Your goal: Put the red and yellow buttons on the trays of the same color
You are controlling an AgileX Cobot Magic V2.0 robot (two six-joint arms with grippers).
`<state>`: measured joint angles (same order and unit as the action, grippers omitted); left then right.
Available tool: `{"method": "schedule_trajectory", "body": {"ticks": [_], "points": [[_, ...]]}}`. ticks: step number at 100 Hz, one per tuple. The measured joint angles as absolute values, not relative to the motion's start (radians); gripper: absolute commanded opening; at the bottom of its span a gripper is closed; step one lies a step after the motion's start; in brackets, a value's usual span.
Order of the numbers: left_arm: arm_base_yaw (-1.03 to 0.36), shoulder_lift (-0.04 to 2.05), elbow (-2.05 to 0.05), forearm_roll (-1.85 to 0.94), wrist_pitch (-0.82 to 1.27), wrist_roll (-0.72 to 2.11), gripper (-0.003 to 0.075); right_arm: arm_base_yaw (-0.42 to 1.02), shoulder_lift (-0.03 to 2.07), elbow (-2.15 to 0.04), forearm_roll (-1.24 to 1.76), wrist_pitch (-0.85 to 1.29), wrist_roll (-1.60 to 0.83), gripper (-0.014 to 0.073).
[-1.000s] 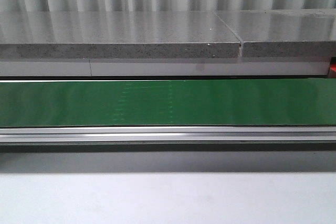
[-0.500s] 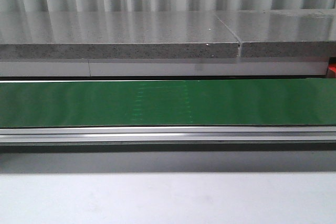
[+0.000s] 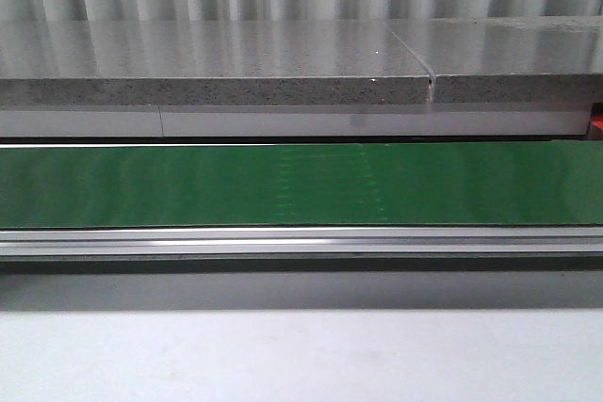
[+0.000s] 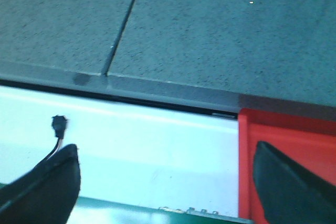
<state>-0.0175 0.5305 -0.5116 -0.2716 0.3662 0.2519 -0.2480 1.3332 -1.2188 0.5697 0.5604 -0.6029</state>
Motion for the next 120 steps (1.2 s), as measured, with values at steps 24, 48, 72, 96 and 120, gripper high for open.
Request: {"method": "schedule_trajectory", "body": {"ticks": [24, 48, 72, 96, 120], "points": [[-0.017, 0.530, -0.512, -0.272, 0.366, 0.252, -0.0020, -0.205, 1.137, -1.002, 0.570, 0.543, -0.614, 0.0652], [-0.017, 0.530, -0.512, -0.272, 0.366, 0.252, -0.0020, -0.205, 0.914, -0.778, 0.570, 0.538, -0.614, 0.0652], [-0.017, 0.530, -0.512, -0.272, 0.366, 0.252, -0.0020, -0.205, 0.747, -0.619, 0.570, 0.538, -0.614, 0.0426], [-0.017, 0.530, -0.512, -0.272, 0.366, 0.252, -0.0020, -0.205, 0.690, -0.599, 0.570, 0.538, -0.614, -0.0078], [-0.017, 0.530, -0.512, -0.272, 0.366, 0.252, -0.0020, -0.205, 0.690, -0.599, 0.570, 0.538, -0.614, -0.0071]]}}
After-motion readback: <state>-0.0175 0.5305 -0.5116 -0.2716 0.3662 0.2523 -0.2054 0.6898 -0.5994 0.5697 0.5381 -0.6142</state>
